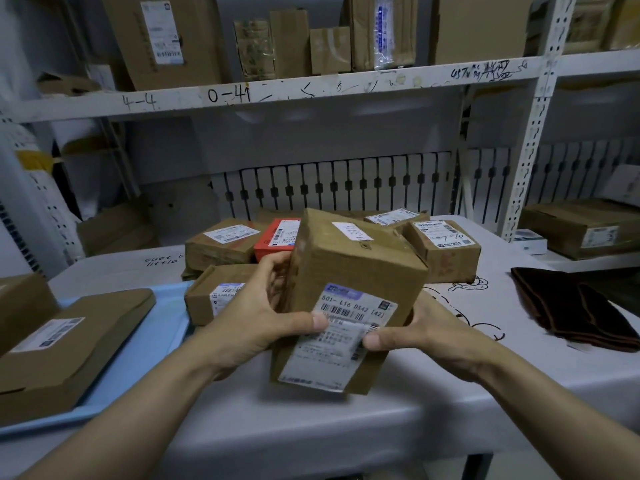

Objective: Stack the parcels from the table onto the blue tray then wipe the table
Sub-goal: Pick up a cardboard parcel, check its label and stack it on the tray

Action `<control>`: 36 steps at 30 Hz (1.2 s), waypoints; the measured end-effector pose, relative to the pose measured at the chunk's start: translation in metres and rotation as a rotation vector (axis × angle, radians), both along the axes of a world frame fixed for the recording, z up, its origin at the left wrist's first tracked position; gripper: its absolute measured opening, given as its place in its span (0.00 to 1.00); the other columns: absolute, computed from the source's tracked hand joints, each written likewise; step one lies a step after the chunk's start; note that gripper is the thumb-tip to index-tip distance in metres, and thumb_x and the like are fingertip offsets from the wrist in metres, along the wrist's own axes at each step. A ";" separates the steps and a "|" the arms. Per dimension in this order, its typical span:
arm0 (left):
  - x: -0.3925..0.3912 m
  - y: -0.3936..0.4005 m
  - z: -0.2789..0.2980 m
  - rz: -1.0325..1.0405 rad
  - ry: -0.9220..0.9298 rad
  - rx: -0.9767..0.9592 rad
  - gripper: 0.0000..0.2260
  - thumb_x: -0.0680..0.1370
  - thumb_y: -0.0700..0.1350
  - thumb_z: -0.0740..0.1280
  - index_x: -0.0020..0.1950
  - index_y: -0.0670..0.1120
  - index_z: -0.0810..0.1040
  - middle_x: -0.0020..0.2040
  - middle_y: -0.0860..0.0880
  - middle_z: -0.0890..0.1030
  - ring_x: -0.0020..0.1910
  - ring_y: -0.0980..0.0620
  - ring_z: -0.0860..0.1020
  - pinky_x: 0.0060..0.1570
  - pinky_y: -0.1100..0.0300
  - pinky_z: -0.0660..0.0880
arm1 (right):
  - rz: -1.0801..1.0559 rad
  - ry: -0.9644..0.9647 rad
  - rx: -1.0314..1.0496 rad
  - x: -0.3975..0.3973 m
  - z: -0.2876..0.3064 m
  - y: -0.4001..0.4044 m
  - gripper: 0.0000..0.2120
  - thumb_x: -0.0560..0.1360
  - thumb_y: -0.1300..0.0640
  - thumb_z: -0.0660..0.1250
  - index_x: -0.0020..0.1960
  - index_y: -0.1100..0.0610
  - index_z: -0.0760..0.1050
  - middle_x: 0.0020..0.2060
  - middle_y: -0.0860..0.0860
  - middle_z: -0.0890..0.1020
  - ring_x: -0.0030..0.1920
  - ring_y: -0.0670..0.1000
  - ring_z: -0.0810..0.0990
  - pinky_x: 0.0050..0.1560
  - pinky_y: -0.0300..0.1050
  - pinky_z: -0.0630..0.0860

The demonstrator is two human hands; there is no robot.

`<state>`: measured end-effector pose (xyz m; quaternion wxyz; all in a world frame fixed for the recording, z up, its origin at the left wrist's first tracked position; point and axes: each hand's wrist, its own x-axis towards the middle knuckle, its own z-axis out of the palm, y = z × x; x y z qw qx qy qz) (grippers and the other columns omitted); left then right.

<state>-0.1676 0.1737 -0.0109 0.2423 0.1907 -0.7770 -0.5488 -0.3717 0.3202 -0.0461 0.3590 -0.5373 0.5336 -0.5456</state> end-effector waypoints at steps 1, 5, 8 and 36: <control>0.001 -0.001 -0.001 -0.003 -0.002 0.000 0.44 0.55 0.49 0.81 0.68 0.55 0.67 0.58 0.57 0.82 0.60 0.58 0.79 0.52 0.65 0.78 | -0.009 -0.001 -0.005 -0.001 0.000 -0.001 0.39 0.62 0.63 0.80 0.70 0.55 0.69 0.61 0.55 0.82 0.64 0.55 0.79 0.61 0.55 0.79; 0.005 -0.004 -0.001 0.004 -0.032 -0.046 0.47 0.57 0.50 0.83 0.71 0.58 0.65 0.64 0.56 0.79 0.65 0.55 0.77 0.64 0.51 0.75 | -0.045 0.041 -0.058 -0.004 0.004 -0.001 0.43 0.62 0.68 0.80 0.71 0.47 0.67 0.61 0.51 0.82 0.64 0.52 0.79 0.57 0.49 0.81; 0.007 -0.006 -0.002 0.017 -0.029 -0.080 0.52 0.54 0.56 0.84 0.74 0.62 0.62 0.69 0.58 0.75 0.69 0.58 0.73 0.70 0.50 0.69 | -0.098 0.104 -0.075 -0.004 0.005 0.000 0.46 0.61 0.69 0.81 0.70 0.42 0.66 0.60 0.44 0.82 0.62 0.45 0.79 0.53 0.36 0.79; 0.009 0.000 0.009 0.049 -0.195 -0.595 0.48 0.63 0.53 0.82 0.71 0.65 0.53 0.70 0.62 0.63 0.69 0.65 0.63 0.68 0.64 0.63 | -0.281 0.902 -0.097 -0.001 0.026 -0.006 0.59 0.56 0.37 0.77 0.79 0.40 0.50 0.66 0.40 0.63 0.67 0.42 0.58 0.66 0.39 0.52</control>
